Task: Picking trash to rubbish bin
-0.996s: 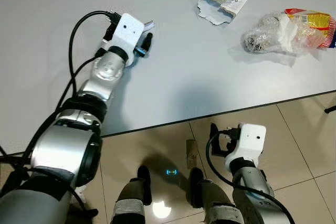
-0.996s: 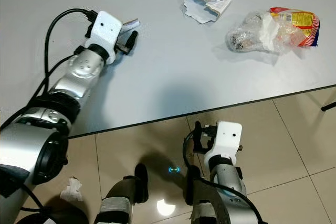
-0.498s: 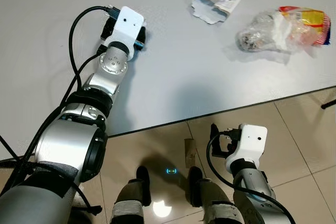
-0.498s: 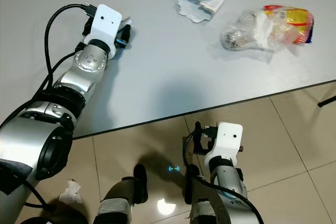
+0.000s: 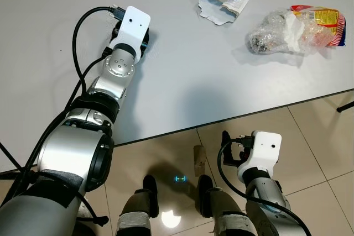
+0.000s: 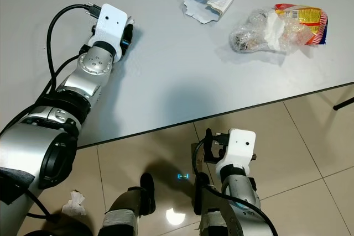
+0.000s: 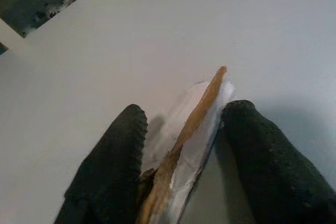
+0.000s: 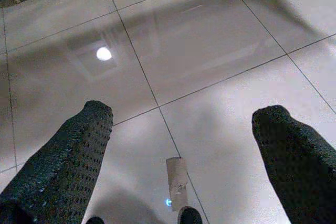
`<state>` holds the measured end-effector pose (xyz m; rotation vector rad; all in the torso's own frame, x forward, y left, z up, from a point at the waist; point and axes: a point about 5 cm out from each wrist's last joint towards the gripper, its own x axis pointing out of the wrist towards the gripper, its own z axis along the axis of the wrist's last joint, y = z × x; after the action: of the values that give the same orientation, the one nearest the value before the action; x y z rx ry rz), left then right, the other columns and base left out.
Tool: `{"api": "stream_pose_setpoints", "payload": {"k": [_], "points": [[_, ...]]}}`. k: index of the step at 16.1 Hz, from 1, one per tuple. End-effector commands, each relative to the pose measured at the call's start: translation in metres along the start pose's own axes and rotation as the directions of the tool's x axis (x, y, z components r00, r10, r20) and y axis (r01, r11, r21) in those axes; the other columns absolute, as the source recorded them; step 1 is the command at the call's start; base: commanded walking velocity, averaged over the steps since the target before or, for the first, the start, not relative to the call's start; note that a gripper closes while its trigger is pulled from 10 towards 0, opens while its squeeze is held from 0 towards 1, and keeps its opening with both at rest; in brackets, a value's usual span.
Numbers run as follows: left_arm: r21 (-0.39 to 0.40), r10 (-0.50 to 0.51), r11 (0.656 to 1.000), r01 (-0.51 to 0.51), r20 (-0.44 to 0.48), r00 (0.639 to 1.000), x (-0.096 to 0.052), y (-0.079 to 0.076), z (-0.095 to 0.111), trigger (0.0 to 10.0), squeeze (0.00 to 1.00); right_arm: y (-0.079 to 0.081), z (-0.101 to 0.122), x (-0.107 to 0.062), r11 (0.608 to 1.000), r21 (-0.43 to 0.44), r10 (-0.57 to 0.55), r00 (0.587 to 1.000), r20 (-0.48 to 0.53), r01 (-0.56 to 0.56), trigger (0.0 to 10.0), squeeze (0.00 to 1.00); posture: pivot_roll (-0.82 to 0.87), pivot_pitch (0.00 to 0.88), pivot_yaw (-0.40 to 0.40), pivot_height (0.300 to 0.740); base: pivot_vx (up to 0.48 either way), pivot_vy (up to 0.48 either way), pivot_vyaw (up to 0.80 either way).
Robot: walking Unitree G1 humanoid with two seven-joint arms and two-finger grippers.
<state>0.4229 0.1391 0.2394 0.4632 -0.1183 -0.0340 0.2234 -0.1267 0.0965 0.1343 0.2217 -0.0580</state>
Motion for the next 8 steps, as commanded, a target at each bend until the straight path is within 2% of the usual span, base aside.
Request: {"api": "stream_pose_setpoints", "payload": {"k": [1,8], "points": [[-0.026,-0.061,0.998,0.056,-0.233,0.971,-0.0147,-0.0146,-0.0524,0.0,0.00,0.0067,-0.0047,-0.0052,0.999,0.041,0.009,0.999,-0.032,-0.007,10.0,0.00,-0.10,0.435,0.027,0.740,0.000,0.000,0.00],[-0.054,-0.068,0.997,0.057,-0.224,0.972,-0.0160,-0.0122,-0.0552,0.0,0.00,0.0068,-0.0034,0.0007,0.999,0.040,0.011,1.000,-0.025,-0.010,10.0,0.00,-0.09,0.418,0.027,0.740,0.000,0.000,0.00]]}}
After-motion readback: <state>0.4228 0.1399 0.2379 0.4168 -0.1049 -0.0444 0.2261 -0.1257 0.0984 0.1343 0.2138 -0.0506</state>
